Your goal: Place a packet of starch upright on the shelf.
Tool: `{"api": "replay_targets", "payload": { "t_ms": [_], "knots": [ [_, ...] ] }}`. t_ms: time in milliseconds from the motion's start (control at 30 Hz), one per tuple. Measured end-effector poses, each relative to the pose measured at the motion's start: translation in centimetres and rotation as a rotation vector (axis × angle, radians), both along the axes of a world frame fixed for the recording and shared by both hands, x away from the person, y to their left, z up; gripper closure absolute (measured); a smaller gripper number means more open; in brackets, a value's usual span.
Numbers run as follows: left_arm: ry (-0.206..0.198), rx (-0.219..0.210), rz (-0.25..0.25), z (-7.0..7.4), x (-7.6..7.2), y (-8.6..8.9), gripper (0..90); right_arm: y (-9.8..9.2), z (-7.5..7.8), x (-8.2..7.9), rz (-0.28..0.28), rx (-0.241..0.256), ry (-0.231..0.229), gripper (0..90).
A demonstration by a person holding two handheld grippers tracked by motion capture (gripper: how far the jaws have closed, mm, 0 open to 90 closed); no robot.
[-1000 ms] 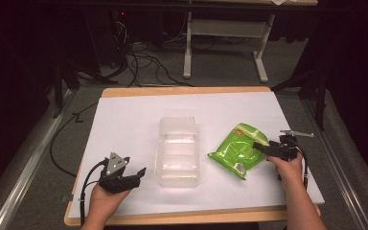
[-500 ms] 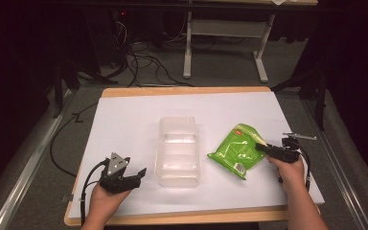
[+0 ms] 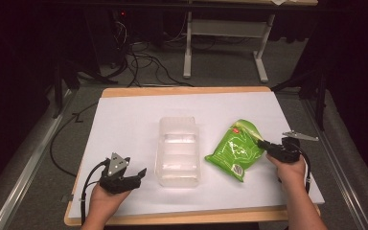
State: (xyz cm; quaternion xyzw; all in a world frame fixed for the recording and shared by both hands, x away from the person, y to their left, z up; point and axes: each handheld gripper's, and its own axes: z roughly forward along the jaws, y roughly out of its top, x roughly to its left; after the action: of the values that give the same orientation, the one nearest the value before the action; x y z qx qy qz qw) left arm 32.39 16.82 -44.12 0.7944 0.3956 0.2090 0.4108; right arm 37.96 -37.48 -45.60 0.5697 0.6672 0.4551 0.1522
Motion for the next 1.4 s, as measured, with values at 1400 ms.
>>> {"api": "replay_targets", "payload": {
  "t_ms": [1400],
  "knots": [
    [-0.012,-0.006,0.0,0.2,-0.1,0.1,28.7,7.5,8.1,-4.7,0.143,0.002,-0.359,87.3]
  ]
}}
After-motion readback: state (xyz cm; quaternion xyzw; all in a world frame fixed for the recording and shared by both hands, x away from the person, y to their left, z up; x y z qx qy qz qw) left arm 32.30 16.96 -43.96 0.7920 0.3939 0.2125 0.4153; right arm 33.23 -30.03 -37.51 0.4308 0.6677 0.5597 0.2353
